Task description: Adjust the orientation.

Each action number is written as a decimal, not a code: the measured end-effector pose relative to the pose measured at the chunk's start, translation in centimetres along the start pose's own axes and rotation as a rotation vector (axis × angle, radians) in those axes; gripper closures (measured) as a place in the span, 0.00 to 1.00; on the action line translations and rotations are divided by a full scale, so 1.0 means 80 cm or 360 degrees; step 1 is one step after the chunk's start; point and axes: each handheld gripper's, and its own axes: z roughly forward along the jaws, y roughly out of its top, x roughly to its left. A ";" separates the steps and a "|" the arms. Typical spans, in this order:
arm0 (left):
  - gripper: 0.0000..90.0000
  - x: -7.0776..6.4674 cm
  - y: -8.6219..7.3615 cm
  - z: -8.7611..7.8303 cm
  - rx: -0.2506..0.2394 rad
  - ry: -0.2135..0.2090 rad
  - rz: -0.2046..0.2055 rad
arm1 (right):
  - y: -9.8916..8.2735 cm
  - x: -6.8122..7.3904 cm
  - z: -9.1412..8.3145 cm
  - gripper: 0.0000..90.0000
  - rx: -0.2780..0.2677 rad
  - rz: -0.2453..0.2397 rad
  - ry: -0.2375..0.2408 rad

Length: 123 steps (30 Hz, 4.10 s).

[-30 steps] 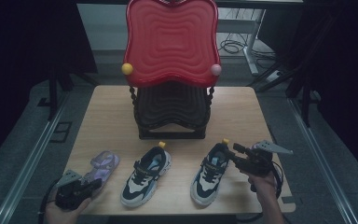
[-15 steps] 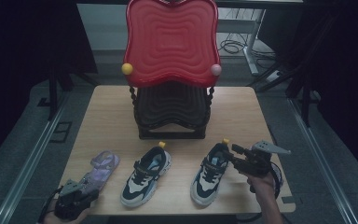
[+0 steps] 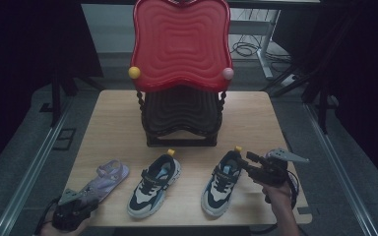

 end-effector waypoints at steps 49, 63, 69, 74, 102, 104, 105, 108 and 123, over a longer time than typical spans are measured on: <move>0.99 0.081 0.051 0.016 0.0088 -0.0005 -0.0012 | -0.003 -0.002 -0.002 0.46 0.0008 0.0012 -0.0037; 0.99 0.089 0.075 0.032 0.0115 -0.0014 0.0052 | -0.006 -0.002 0.002 0.46 0.0033 0.0008 -0.0041; 1.00 0.093 0.085 0.038 0.0091 -0.0012 0.0033 | -0.006 0.000 0.002 0.46 0.0031 0.0007 -0.0042; 1.00 0.094 0.090 0.043 0.0074 -0.0013 0.0042 | -0.006 -0.001 0.003 0.46 0.0041 0.0006 -0.0042; 0.63 0.019 0.140 -0.021 -0.0266 -0.0313 0.0194 | -0.007 0.001 0.001 0.46 0.0028 0.0017 -0.0044; 0.60 0.010 0.144 -0.017 -0.0256 -0.0336 0.0208 | -0.008 0.000 0.001 0.46 0.0022 0.0017 -0.0050; 0.60 0.006 0.146 -0.014 -0.0256 -0.0349 0.0214 | -0.008 -0.001 0.001 0.46 0.0019 0.0020 -0.0059; 0.59 -0.006 0.152 -0.005 -0.0266 -0.0394 0.0219 | -0.009 -0.003 0.002 0.46 0.0016 0.0028 -0.0079; 0.54 -0.010 0.138 -0.023 -0.0367 -0.0341 0.0202 | -0.010 0.011 -0.013 0.62 0.0108 -0.0109 -0.0149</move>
